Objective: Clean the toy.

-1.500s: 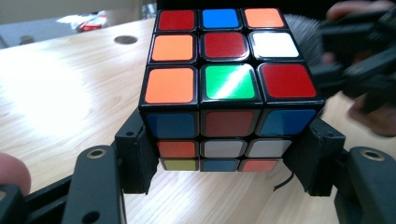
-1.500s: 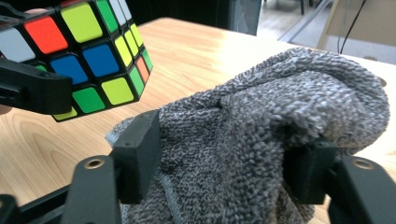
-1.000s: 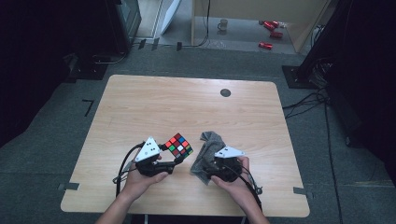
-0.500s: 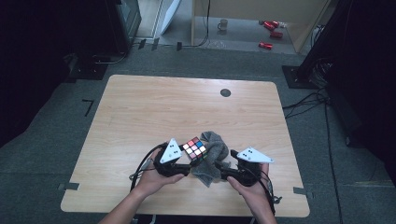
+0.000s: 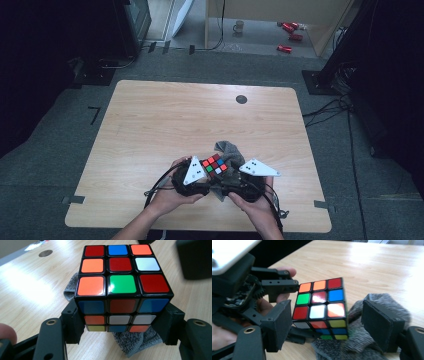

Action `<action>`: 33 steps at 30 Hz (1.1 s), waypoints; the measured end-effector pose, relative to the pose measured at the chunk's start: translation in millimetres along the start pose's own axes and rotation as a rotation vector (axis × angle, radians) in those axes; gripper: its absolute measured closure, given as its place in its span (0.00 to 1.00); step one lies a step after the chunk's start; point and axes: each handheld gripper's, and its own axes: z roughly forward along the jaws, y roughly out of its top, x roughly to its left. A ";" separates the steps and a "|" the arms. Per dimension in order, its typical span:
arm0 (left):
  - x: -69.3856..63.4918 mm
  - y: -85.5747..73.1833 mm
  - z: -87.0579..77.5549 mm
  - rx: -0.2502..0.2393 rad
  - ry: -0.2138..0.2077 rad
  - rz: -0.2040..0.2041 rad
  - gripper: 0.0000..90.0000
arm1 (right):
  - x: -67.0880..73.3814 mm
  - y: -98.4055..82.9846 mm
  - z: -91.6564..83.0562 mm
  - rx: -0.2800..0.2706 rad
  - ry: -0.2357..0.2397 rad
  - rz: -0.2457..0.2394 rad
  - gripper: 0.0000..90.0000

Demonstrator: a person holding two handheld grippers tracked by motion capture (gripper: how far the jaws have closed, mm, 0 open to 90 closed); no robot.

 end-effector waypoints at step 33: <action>-14.9 2.9 -3.2 0.015 0.063 0.112 0.39 | -7.0 -8.9 15.9 0.057 0.056 0.144 0.38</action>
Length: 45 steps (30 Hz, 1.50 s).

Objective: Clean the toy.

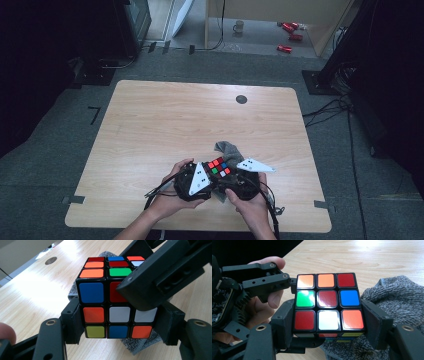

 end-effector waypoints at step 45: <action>-9.4 26.1 53.2 -0.113 -0.124 -0.074 0.23 | -53.5 -11.1 -82.2 -0.183 -0.005 0.280 0.38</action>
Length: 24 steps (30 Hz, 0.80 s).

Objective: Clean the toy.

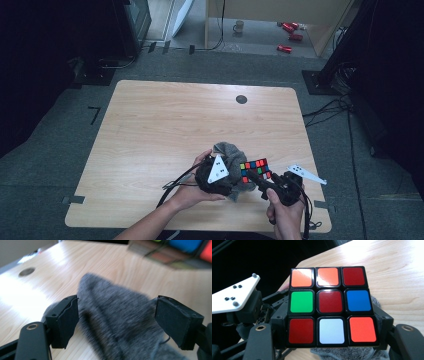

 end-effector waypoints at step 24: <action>-13.4 3.7 -9.9 -0.135 -0.112 0.111 0.35 | 7.7 -15.3 18.9 0.071 0.106 0.078 0.38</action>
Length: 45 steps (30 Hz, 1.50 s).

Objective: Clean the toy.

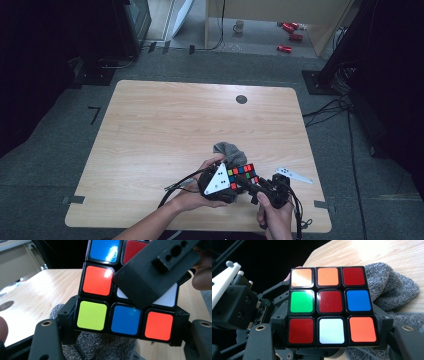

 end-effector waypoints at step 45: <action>50.8 -45.5 -73.5 0.190 0.103 -0.266 0.38 | -10.3 2.8 61.4 0.126 -0.275 -0.616 0.14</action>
